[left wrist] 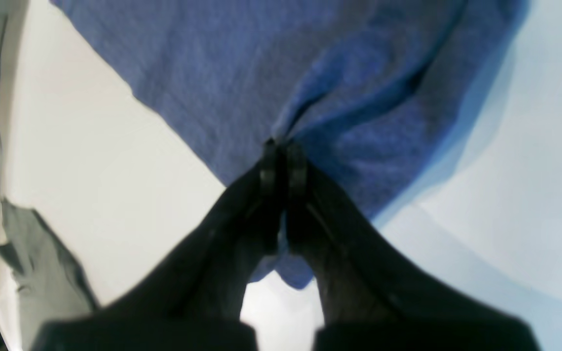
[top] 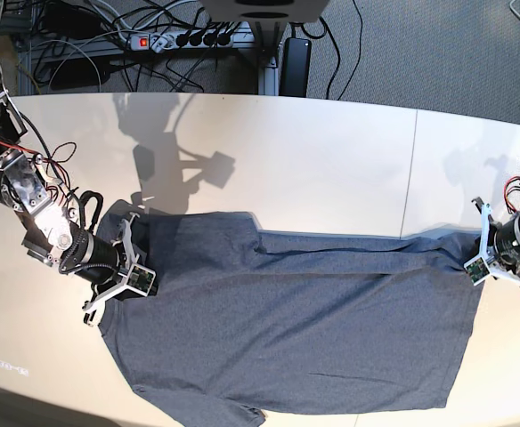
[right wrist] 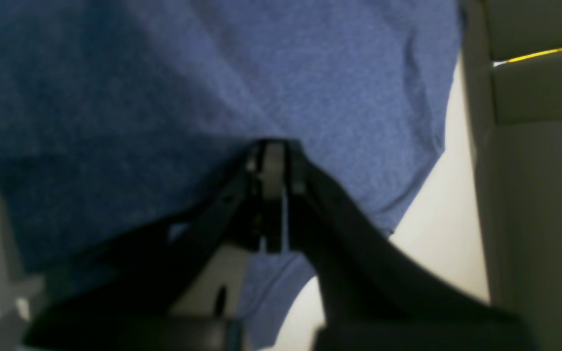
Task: Fold the T-shirt properly
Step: 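Lift and pull the held shoulder edge across the shirt with both grippers, then lower the folded edge onto the shirt body with both grippers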
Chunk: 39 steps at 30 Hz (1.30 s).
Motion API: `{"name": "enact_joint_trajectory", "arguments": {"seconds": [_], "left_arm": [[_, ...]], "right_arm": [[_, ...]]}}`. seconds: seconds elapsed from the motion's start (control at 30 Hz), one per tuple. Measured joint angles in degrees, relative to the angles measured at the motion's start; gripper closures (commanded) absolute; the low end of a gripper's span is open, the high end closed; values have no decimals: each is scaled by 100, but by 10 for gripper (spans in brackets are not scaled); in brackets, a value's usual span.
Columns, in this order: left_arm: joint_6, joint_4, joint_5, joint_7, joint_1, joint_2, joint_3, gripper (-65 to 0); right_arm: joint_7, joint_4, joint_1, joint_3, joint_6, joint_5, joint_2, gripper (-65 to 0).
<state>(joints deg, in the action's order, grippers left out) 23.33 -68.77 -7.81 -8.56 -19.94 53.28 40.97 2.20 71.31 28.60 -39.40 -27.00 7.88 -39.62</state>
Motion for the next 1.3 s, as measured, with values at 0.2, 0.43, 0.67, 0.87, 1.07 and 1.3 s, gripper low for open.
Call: {"name": "enact_joint_trajectory", "arguments": {"seconds": [0.2,0.43,0.67,0.87,1.07,1.3], "left_arm": [[-17,726,-2,13,-588,-175,387,0],[-15,1300,7,39,-870,-520,476,-31],[-13,1303,11,17,-866,-518,483,-208],[-557,1305,-225,-284,-881,-522,485,-216],[-1154,1311,-1012,-658,-1322,-503,481,-215],[-1152,1311,-1888,-990,-1611,-505,470,-210]], "right_arm": [[22,-94,-13,-2,-4,31,46,0],[24,-98,-13,-2,-7,72,186,0],[24,-98,-13,-2,-7,68,232,-90],[22,-105,-13,-2,4,-415,232,-418],[48,-116,-13,0,214,-870,234,-418],[323,-120,-17,57,317,-1401,450,-416]]}}
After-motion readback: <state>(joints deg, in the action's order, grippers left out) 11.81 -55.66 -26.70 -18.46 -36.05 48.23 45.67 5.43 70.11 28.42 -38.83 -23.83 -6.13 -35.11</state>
